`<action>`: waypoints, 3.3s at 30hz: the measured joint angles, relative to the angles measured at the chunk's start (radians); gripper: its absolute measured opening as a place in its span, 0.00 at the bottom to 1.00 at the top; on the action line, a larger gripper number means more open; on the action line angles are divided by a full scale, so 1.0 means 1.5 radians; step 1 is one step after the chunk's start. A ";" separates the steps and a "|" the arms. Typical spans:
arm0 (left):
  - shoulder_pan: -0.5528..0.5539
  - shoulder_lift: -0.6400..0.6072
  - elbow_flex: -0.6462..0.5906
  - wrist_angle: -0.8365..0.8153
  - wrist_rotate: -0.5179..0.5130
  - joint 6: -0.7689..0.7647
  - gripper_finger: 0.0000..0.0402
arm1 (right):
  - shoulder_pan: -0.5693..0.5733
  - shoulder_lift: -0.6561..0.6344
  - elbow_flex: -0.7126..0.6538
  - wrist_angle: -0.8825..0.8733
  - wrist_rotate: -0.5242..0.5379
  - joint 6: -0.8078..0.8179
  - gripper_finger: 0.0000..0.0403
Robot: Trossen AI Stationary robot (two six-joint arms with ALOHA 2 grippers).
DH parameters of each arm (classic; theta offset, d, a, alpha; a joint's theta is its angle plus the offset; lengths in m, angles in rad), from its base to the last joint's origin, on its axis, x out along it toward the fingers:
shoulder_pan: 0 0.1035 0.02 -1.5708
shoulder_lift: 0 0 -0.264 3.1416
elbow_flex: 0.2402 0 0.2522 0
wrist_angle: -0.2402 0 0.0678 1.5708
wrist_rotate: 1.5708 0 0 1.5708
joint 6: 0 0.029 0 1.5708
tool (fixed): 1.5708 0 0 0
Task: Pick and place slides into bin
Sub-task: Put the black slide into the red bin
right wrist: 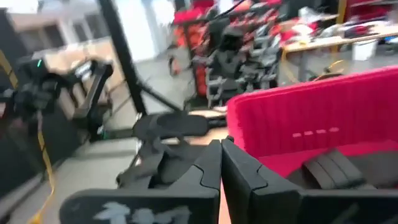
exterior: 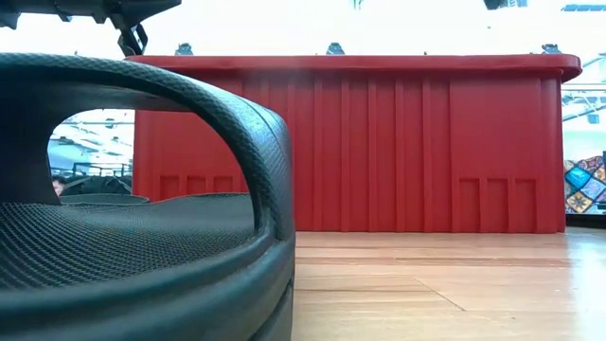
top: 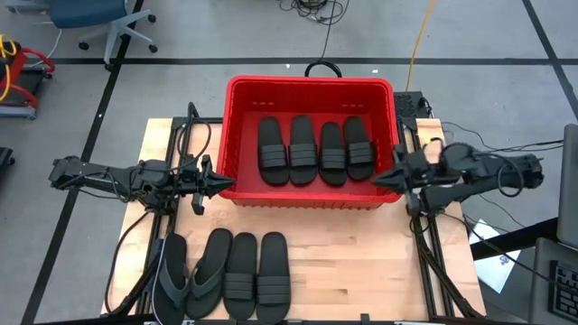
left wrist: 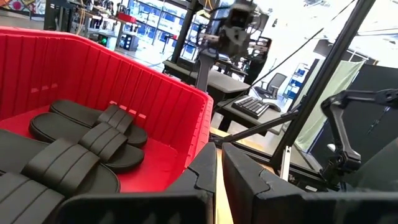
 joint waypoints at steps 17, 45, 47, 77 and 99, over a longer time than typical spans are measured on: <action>0.000 0.005 0.000 0.089 -0.001 -0.059 0.05 | -0.001 0.250 0.194 -0.038 -0.277 0.052 0.00; -0.001 0.030 0.000 0.138 0.178 -0.429 0.05 | 0.052 0.508 0.195 0.311 -0.274 0.092 0.06; -0.001 0.030 0.000 0.139 0.221 -0.418 0.05 | 0.058 0.548 0.195 0.358 -0.255 0.117 0.11; -0.181 0.559 0.250 -0.075 0.260 -0.172 0.06 | 0.051 0.390 0.194 0.063 -0.172 0.074 0.01; -0.190 0.644 0.246 -0.015 0.330 -0.164 0.67 | 0.052 0.384 0.194 0.005 -0.155 0.145 0.33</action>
